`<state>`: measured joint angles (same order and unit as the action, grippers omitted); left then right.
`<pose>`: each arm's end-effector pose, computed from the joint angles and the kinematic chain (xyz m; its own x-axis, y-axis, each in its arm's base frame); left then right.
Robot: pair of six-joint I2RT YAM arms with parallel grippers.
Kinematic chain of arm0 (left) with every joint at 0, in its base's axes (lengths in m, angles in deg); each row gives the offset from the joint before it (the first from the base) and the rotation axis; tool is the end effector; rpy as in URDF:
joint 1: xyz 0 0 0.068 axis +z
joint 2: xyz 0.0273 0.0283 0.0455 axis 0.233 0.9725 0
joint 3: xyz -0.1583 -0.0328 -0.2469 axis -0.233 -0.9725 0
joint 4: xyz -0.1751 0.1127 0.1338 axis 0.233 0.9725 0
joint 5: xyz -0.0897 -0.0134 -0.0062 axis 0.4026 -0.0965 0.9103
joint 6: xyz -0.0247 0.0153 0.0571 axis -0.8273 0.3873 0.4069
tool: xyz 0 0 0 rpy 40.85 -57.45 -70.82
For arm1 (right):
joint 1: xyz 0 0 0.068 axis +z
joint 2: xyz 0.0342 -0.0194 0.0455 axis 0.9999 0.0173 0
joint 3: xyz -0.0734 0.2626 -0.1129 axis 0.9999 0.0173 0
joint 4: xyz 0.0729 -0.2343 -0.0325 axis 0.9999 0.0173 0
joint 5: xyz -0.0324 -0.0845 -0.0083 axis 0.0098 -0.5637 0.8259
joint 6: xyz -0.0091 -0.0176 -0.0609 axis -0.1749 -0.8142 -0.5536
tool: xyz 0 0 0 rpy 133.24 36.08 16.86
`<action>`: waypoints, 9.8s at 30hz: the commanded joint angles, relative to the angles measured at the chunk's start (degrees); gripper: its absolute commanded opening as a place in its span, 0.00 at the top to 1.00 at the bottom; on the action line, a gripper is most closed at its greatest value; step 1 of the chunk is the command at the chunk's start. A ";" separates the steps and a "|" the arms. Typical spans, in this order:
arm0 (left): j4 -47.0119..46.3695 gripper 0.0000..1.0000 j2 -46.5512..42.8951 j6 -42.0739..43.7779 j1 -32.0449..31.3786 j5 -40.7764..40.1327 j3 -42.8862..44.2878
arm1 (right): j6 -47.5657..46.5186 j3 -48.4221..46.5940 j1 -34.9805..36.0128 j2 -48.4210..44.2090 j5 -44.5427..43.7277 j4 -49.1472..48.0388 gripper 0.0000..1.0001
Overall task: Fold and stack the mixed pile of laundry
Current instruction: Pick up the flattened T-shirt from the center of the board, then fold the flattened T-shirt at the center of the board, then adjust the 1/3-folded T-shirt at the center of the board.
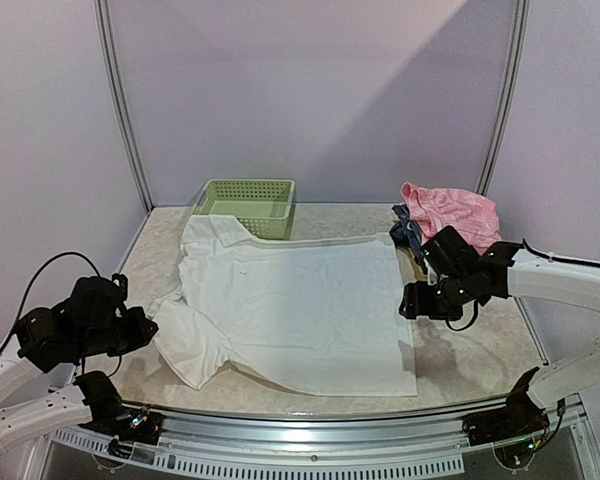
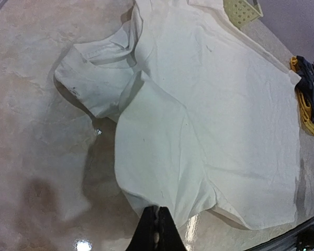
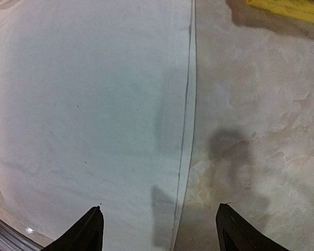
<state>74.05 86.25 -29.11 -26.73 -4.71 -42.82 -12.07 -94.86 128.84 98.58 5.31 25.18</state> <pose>0.0649 -0.0377 0.2216 -0.7168 -0.4479 -0.5344 -0.2022 0.8670 -0.4555 0.1845 0.1476 0.2333 -0.9134 0.0758 -0.3999 -0.0176 0.9742 0.2250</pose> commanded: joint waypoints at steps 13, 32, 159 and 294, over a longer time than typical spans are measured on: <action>-8.55 1.00 0.13 9.82 -1.01 3.89 -2.04 | 13.14 0.25 14.08 11.04 3.84 10.24 0.30; -10.72 1.00 -3.18 10.85 -1.01 6.41 -3.20 | 24.79 6.27 23.69 10.64 6.77 9.95 0.48; -14.09 0.01 63.65 32.14 16.99 -19.32 39.59 | -3.06 -16.98 -7.61 20.40 -11.08 4.22 0.22; -10.54 1.00 2.08 8.71 30.10 2.91 -3.41 | -5.45 6.63 -16.55 -8.64 12.61 0.02 1.00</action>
<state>54.49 90.62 -17.86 2.88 -2.53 -42.95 -19.61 -93.81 112.93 90.89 18.68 23.59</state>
